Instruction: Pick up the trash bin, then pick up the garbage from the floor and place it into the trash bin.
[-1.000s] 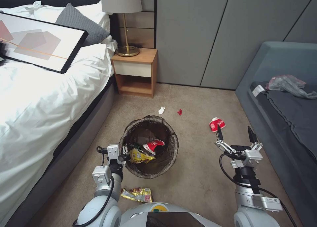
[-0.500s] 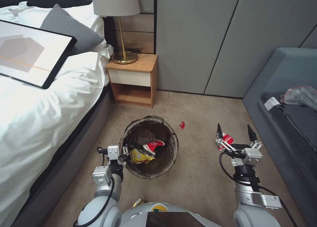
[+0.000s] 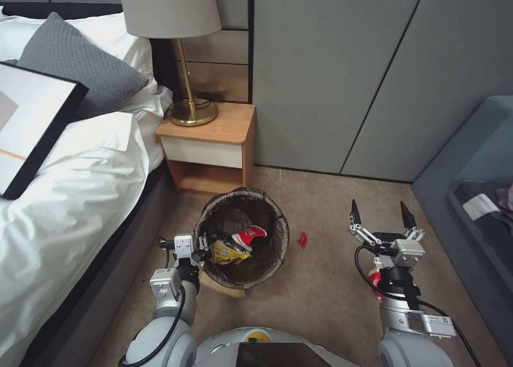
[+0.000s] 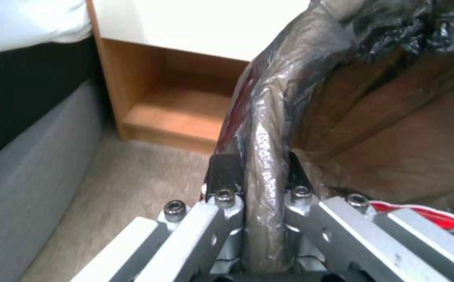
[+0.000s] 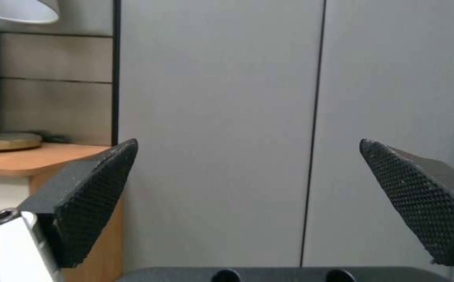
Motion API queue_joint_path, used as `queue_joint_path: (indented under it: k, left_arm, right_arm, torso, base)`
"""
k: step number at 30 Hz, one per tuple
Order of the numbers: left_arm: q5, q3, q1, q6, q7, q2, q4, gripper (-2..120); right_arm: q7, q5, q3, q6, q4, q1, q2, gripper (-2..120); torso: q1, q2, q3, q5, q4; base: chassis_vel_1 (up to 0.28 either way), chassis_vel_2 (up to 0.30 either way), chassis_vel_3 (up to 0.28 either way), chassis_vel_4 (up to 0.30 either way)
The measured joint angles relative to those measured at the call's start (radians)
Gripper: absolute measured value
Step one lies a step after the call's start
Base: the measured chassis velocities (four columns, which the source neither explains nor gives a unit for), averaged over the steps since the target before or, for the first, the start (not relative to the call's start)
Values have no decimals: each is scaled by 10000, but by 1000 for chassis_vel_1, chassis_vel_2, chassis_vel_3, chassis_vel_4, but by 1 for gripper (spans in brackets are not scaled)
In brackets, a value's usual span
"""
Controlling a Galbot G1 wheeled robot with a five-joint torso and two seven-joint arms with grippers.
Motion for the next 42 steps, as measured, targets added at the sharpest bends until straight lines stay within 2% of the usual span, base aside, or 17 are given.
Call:
queue_joint_path:
  k: [42]
  left_arm:
    - [-3, 1, 4, 0, 0, 0, 3, 2]
  right_arm:
    - [1, -3, -1, 4, 0, -7, 0, 100]
  torso:
    - [-3, 1, -4, 0, -1]
  base:
    - [5, -2, -5, 1]
